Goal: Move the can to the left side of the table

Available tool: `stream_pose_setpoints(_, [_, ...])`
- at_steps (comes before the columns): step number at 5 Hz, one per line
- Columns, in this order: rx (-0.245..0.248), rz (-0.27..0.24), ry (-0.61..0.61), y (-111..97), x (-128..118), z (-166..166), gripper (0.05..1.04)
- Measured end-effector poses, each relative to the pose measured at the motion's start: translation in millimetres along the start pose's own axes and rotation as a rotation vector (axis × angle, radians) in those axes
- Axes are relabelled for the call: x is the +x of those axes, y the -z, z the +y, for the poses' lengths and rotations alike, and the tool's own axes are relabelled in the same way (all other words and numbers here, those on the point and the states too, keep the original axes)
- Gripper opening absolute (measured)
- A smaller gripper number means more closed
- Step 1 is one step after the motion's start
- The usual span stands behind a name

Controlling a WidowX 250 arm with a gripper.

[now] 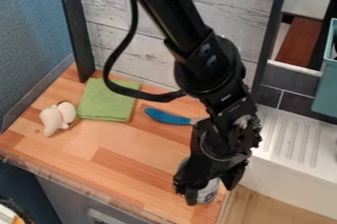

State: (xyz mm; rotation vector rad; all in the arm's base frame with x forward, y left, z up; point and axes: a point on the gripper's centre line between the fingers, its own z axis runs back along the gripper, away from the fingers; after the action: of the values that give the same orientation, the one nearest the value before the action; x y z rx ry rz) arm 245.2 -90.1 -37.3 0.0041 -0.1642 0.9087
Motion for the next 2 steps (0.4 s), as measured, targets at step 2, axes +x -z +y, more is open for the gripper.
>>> stream_pose_setpoints(2, [-0.109, -0.006, -0.068, 8.4, -4.9, -12.9, 1.001])
